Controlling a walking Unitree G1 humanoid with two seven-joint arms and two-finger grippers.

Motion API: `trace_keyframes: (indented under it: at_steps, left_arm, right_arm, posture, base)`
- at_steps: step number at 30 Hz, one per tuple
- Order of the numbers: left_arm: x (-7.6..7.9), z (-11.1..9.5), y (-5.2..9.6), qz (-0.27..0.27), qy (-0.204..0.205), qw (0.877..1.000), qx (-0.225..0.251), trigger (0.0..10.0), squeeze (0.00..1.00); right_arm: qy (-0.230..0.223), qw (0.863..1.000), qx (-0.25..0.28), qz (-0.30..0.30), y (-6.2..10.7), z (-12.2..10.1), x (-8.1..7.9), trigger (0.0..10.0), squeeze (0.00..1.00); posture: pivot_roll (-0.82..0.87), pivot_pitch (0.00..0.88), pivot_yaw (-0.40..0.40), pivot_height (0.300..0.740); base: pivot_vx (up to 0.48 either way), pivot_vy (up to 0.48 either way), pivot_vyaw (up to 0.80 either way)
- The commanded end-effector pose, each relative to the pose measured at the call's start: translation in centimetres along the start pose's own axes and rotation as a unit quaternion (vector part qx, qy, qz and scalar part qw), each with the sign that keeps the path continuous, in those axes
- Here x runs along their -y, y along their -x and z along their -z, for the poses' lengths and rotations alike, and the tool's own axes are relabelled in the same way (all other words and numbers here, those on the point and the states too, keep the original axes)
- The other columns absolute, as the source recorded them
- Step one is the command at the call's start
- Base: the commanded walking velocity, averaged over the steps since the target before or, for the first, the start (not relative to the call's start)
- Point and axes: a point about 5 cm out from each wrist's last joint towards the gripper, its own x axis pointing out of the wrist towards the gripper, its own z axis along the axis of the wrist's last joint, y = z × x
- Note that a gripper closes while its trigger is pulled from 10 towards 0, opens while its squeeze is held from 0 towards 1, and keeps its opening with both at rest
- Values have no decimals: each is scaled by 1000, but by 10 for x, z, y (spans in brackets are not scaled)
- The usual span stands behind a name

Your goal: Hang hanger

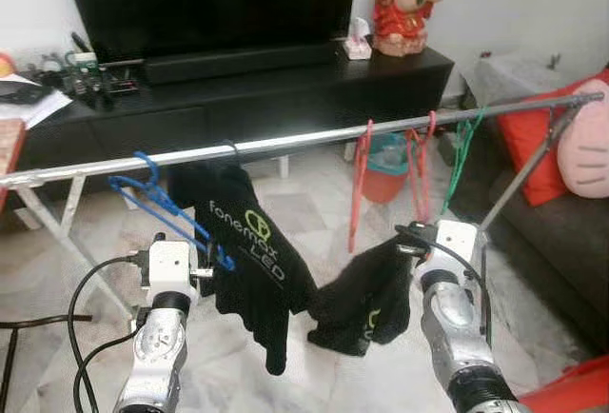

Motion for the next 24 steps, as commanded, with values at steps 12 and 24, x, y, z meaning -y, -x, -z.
trace_keyframes:
  at_steps: [12, 24]
  left_arm:
    - [1, -6, -2, 5, 2, 1000, 9, 10000, 0]
    - [13, -9, -2, 42, 2, 999, 17, 10000, 0]
  right_arm:
    - [-5, 1000, 17, 0, -2, -7, -1, 10000, 0]
    - [-5, 1000, 17, 3, -2, -6, 0, 10000, 0]
  posture:
    - [-2, 0, -31, 740]
    - [1, 0, -31, 740]
  base:
    - [0, 413, 0]
    - [0, 0, 0]
